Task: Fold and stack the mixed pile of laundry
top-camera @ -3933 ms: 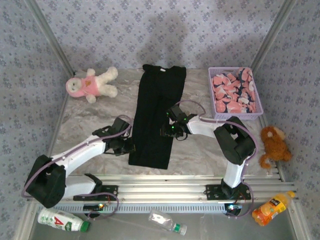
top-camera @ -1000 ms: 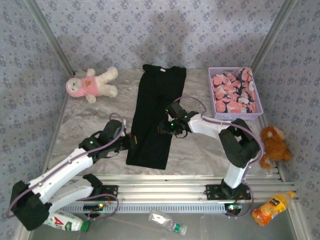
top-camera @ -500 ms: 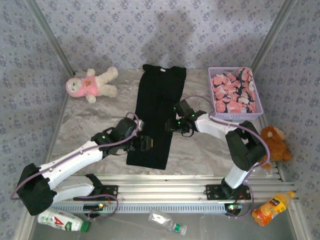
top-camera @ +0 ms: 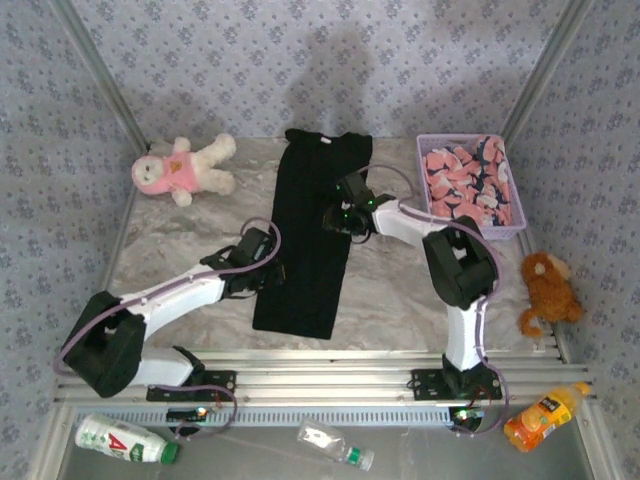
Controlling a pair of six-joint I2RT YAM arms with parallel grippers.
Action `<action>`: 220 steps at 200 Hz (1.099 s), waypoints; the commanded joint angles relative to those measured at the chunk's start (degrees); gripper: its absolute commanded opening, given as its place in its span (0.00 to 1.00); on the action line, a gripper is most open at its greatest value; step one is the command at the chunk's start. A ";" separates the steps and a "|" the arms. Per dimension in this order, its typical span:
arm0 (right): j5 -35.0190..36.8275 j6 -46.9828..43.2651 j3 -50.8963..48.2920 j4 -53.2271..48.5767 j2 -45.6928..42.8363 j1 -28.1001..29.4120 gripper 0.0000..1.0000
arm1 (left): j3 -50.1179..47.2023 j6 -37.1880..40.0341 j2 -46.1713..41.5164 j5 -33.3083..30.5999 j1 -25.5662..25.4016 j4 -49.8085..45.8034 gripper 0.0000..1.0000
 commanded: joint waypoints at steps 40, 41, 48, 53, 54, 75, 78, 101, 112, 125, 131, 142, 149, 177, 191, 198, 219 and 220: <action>1.26 3.47 10.83 -2.85 12.21 -6.43 0.41 | -1.16 -2.37 7.59 8.61 -2.21 3.65 0.21; 1.18 3.55 10.88 -2.81 12.32 -6.53 0.41 | -1.07 -2.43 7.85 8.68 -2.31 3.62 0.21; 0.70 4.17 11.51 -2.94 13.08 -7.26 0.41 | -0.27 -2.59 9.23 9.36 -3.40 3.51 0.22; 0.44 4.43 12.29 -3.22 13.76 -7.92 0.41 | 0.40 -2.87 10.35 9.85 -4.29 3.42 0.22; 0.38 4.43 12.44 -3.26 13.88 -8.07 0.41 | 0.59 -2.98 10.55 9.96 -4.45 3.42 0.22; -0.22 4.78 14.28 -2.88 15.67 -10.23 0.41 | 3.58 -4.95 15.27 13.48 -7.42 4.06 0.23; -0.28 4.70 14.52 -2.68 15.88 -10.44 0.41 | 3.96 -5.16 15.81 13.98 -7.71 4.19 0.23; -5.05 3.86 16.32 -1.95 16.72 -12.30 0.41 | 6.69 -5.52 18.15 13.92 -8.31 3.14 0.23; -6.58 2.72 15.14 -0.59 15.15 -12.25 0.42 | 8.00 -4.54 17.69 11.84 -8.33 0.92 0.24; -7.02 0.36 13.24 -0.37 11.90 -11.77 0.44 | 10.00 -2.71 16.18 8.67 -8.17 -2.34 0.32; -7.34 -0.23 12.19 -0.16 10.24 -11.49 0.45 | 11.00 -1.83 15.30 7.40 -8.09 -3.64 0.37; -7.99 -2.77 9.68 -0.33 7.31 -11.14 0.49 | 12.73 -0.48 13.59 5.81 -7.95 -5.44 0.48; -8.64 -3.71 7.85 -0.70 5.44 -10.96 0.50 | 13.69 0.23 12.61 5.31 -7.94 -6.65 0.54; -8.09 -5.68 -2.94 -2.01 -5.19 -9.58 0.56 | 14.69 1.34 8.44 5.70 -7.94 -9.23 0.61; -7.02 -6.21 -8.54 -3.59 -10.65 -7.93 0.59 | 13.26 1.06 6.08 6.32 -7.96 -9.90 0.63; -6.15 -6.46 -11.04 -4.88 -13.37 -6.73 0.59 | 12.17 0.95 4.79 6.89 -8.00 -10.15 0.64; -3.83 -6.56 -19.10 -8.70 -20.88 -1.82 0.60 | 8.01 0.00 0.73 8.45 -7.94 -10.60 0.65; -3.78 -6.56 -19.47 -8.90 -21.19 -1.50 0.60 | 7.77 -0.10 0.51 8.52 -7.94 -10.62 0.65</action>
